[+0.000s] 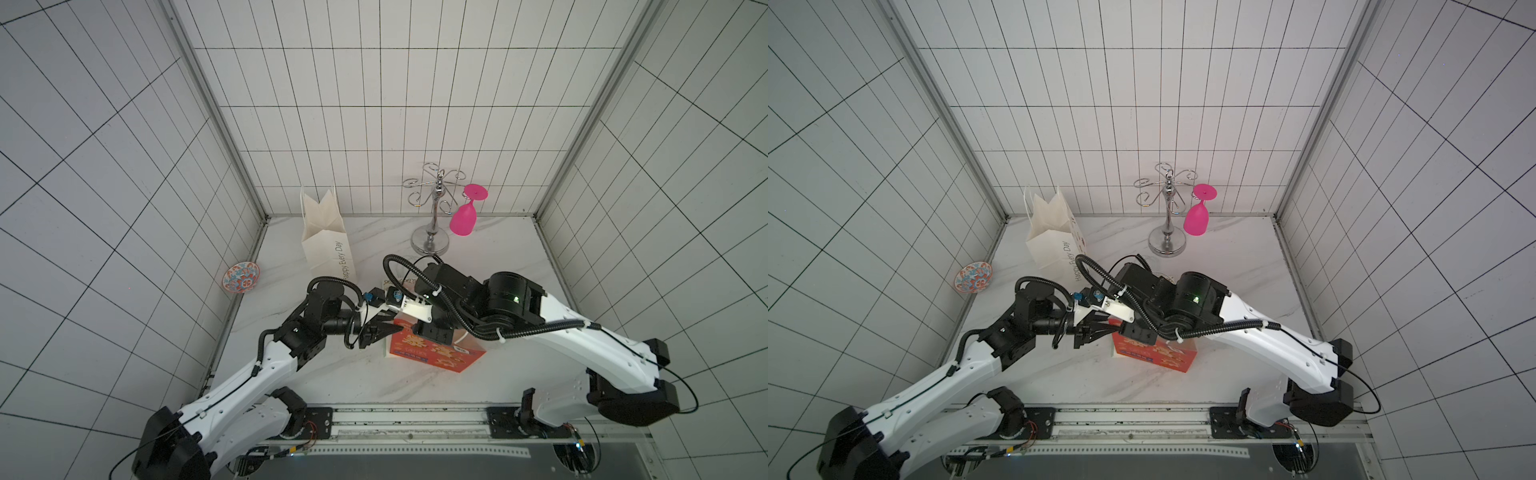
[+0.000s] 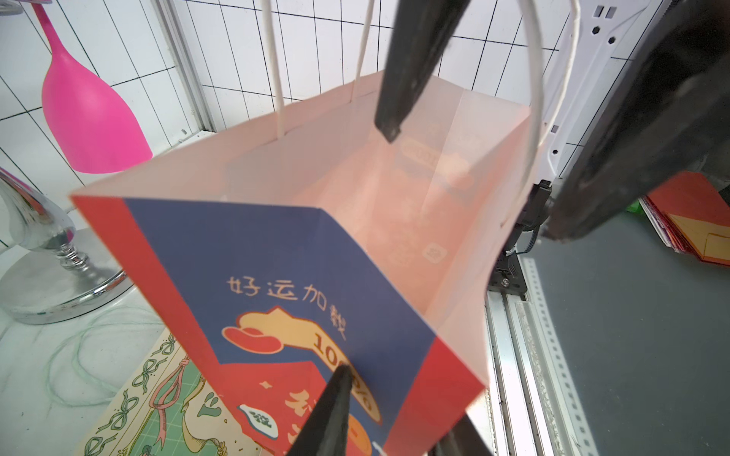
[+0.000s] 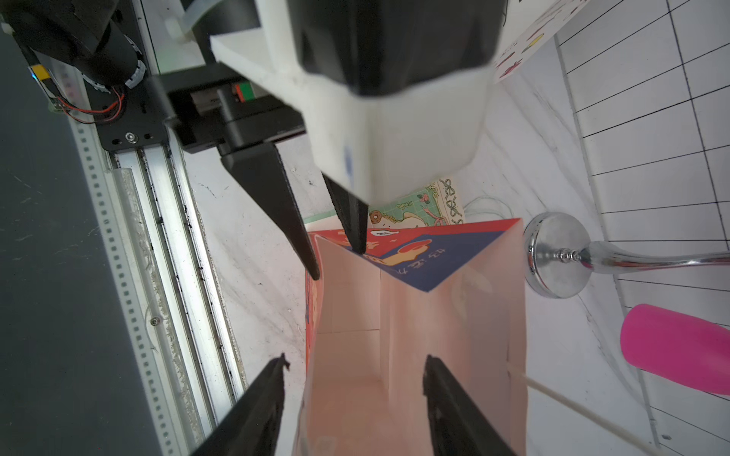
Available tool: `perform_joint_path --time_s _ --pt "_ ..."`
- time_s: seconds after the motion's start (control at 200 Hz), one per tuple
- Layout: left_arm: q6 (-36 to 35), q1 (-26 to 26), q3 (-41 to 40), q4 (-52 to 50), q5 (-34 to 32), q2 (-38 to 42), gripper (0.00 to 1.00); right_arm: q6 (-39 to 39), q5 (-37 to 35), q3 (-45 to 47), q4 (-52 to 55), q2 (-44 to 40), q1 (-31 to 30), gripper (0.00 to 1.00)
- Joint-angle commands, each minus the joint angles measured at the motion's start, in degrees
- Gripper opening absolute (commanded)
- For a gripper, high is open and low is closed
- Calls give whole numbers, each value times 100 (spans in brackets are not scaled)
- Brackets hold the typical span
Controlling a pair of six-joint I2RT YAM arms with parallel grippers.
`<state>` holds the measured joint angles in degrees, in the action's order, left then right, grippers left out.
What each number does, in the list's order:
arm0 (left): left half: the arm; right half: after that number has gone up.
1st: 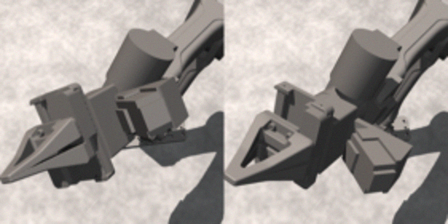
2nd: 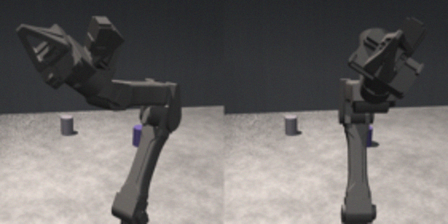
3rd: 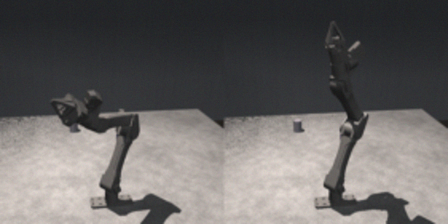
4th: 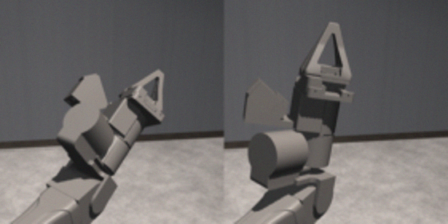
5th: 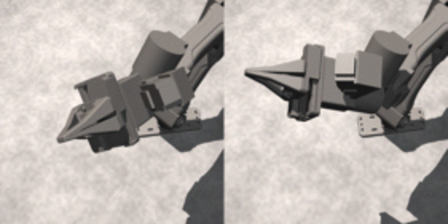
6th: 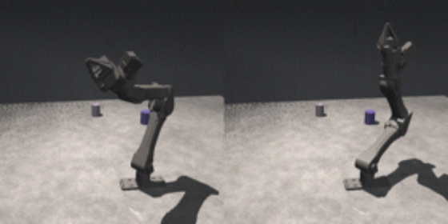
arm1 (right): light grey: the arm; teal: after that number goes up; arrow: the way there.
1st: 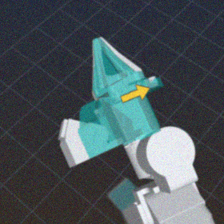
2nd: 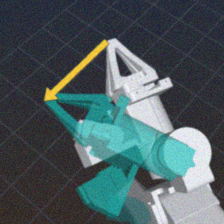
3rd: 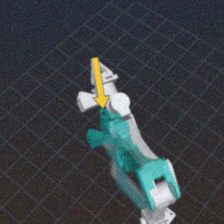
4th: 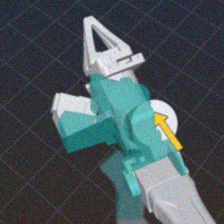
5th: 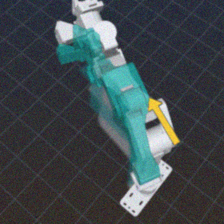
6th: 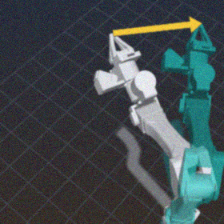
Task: Put away the paper bag
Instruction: Press the paper bag.
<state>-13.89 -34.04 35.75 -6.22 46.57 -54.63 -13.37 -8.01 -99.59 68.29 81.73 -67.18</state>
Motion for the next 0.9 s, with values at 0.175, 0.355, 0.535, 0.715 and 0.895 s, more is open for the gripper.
perform_joint_path --time_s 0.175,0.355,0.535,0.715,0.895 --pt "-8 32 3 146 177 -84 31 86 -131 -616 320 -538 -25 71" --pt "31 29 2 182 188 -109 30 282 -422 -685 518 -863 -241 69" --pt "30 29 -1 191 190 -128 30 565 157 -93 548 -1148 -431 64" --pt "40 41 12 191 198 -131 30 747 -452 521 549 -1126 -432 65" --pt "54 46 3 200 237 -126 30 732 -732 811 495 -1039 -316 66"
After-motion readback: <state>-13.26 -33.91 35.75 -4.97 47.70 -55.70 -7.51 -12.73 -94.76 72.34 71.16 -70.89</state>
